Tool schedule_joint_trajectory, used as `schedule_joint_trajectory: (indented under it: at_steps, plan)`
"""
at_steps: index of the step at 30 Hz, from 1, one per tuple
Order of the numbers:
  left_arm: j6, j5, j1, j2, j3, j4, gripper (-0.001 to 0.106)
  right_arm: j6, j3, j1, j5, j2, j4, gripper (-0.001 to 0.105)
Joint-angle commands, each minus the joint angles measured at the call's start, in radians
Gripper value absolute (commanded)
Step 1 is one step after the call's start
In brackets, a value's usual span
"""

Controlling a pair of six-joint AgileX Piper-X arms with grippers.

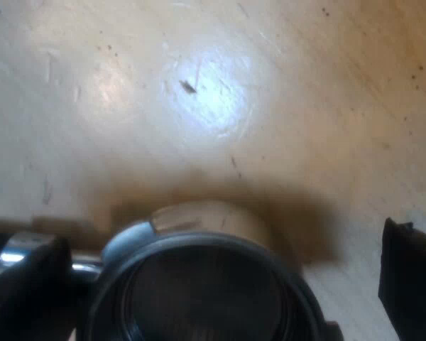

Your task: Put the handle in the coffee machine

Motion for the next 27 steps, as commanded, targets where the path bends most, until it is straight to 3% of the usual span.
schedule_joint_trajectory:
  at_steps: [1,8,10,12,14,15,18,20,27]
  plan:
    - [-0.017,-0.016,-0.005,0.0,-0.007,-0.006,0.089,-0.006,0.001,-0.003,-0.003,0.005,0.024,0.088]
    - [-0.017,-0.016,-0.005,0.0,-0.007,-0.006,0.089,-0.006,0.001,-0.003,-0.011,0.026,0.036,0.087]
    - [-0.017,-0.016,-0.005,0.0,-0.007,-0.006,0.089,-0.006,0.001,-0.003,-0.011,0.026,0.04,0.083]
    - [-0.017,-0.016,-0.005,0.0,-0.007,-0.006,0.089,-0.006,0.001,-0.003,-0.011,0.026,0.053,0.072]
    - [-0.013,-0.016,-0.005,0.0,-0.007,-0.006,0.089,-0.006,0.001,-0.003,-0.011,0.026,0.07,0.053]
    - [-0.012,-0.016,-0.005,0.0,-0.007,-0.006,0.089,-0.006,0.001,-0.003,-0.011,0.026,0.074,0.051]
    - [-0.012,-0.016,-0.005,0.002,-0.007,-0.006,0.089,-0.006,0.001,-0.003,-0.011,0.026,0.092,0.015]
    - [-0.01,-0.016,-0.005,0.002,-0.007,-0.006,0.089,-0.004,0.001,-0.003,-0.011,0.024,0.1,0.0]
    - [-0.011,-0.016,-0.005,0.002,-0.007,-0.008,0.089,0.055,0.001,-0.003,-0.009,-0.014,0.126,0.0]
